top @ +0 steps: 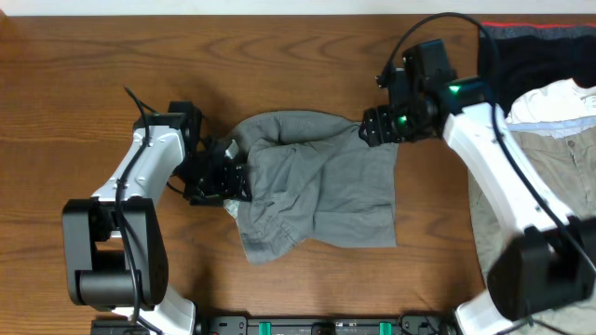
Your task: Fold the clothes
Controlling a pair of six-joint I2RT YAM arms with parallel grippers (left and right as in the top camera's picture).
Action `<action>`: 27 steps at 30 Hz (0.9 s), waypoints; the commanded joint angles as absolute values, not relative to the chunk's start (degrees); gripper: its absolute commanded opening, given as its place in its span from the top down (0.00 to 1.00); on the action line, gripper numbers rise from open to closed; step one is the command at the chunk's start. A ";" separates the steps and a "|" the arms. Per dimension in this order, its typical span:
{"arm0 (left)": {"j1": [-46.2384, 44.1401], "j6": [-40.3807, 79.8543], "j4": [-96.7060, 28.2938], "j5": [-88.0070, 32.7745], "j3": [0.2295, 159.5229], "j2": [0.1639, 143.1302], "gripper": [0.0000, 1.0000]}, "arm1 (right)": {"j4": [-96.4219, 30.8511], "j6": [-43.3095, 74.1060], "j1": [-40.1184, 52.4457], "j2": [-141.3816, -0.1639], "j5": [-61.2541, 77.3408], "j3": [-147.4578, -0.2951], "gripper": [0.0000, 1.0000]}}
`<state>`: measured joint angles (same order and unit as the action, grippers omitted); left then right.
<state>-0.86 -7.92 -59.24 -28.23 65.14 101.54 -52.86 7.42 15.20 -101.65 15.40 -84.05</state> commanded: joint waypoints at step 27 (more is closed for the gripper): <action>-0.95 -17.04 -55.13 -49.06 53.84 101.69 0.54 | -51.88 7.64 13.41 -109.62 16.27 -83.42 0.31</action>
